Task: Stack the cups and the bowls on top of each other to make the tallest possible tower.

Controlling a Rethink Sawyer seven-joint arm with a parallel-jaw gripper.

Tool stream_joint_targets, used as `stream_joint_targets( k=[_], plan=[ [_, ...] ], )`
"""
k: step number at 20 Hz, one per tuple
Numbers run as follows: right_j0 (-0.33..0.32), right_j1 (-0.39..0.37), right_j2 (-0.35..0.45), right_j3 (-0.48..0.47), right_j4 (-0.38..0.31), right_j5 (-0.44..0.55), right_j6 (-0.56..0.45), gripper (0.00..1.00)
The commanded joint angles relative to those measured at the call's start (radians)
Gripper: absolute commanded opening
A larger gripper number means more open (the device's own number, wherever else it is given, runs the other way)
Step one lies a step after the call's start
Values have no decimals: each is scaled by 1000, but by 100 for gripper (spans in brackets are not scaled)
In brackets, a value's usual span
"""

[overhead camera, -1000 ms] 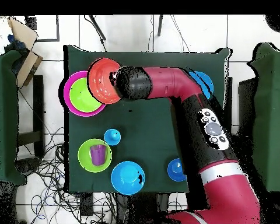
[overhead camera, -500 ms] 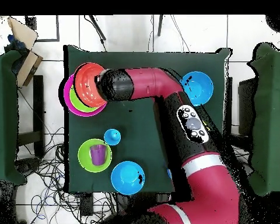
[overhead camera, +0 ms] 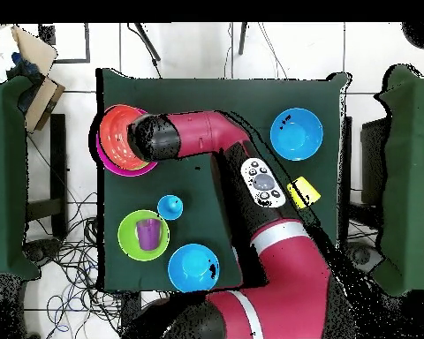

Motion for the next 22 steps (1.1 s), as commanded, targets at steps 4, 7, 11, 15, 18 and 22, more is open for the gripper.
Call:
stream_joint_targets(
  k=[4,7,11,15,18,22],
  plan=[
    [21,102,-87,-75,-44,-48,87,0],
    [18,105,-87,-70,-40,-50,86,0],
    [23,100,-96,-71,-4,-37,123,100],
    [11,74,-65,-57,1,-30,89,100],
    [17,39,-59,-49,14,10,83,100],
    [21,7,-50,-41,31,40,81,100]
  ],
)
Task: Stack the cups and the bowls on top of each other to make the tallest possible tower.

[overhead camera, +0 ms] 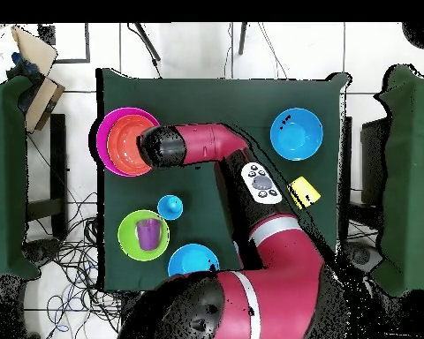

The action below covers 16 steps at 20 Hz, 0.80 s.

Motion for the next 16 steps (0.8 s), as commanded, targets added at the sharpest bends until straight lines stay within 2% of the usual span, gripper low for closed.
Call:
stream_joint_targets(
  k=[1,8,14,15,16],
  plan=[
    [13,-77,2,-36,28,61,79,100],
    [42,-145,-13,-46,59,132,90,100],
    [76,-119,-33,-91,65,124,100,100],
    [88,-116,-48,-91,75,137,117,0],
    [94,-109,-53,-97,74,126,125,0]
  ],
)
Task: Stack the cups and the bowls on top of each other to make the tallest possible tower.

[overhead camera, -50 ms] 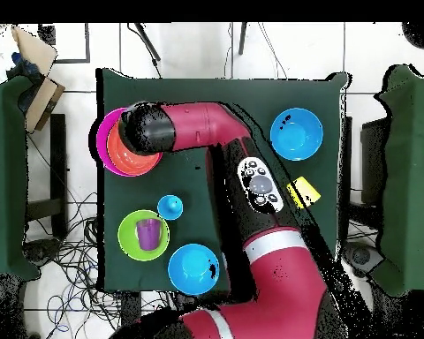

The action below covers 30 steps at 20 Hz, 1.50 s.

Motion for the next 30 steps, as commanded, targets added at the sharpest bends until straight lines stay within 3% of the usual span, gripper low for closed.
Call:
stream_joint_targets(
  k=[1,12,21,25,30],
  plan=[
    [61,40,-50,-64,13,94,132,0],
    [105,127,-109,5,-40,-4,128,0],
    [135,155,-163,40,-38,-24,142,0],
    [111,181,-122,58,-23,-38,98,0],
    [123,224,-106,4,-11,-19,82,0]
  ],
)
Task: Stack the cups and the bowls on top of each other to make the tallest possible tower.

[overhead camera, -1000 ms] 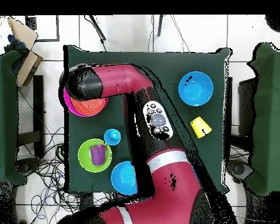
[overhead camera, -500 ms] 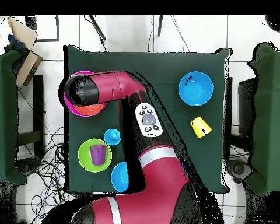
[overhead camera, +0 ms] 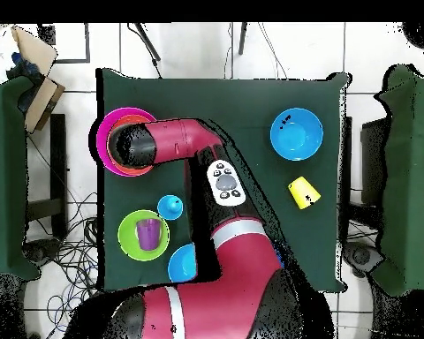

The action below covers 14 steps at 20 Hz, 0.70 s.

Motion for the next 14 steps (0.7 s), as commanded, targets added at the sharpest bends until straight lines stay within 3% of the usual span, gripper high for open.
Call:
stream_joint_targets(
  k=[1,14],
  plan=[
    [12,109,2,8,-17,-15,86,0],
    [41,190,-15,-127,-10,33,61,0]
  ],
)
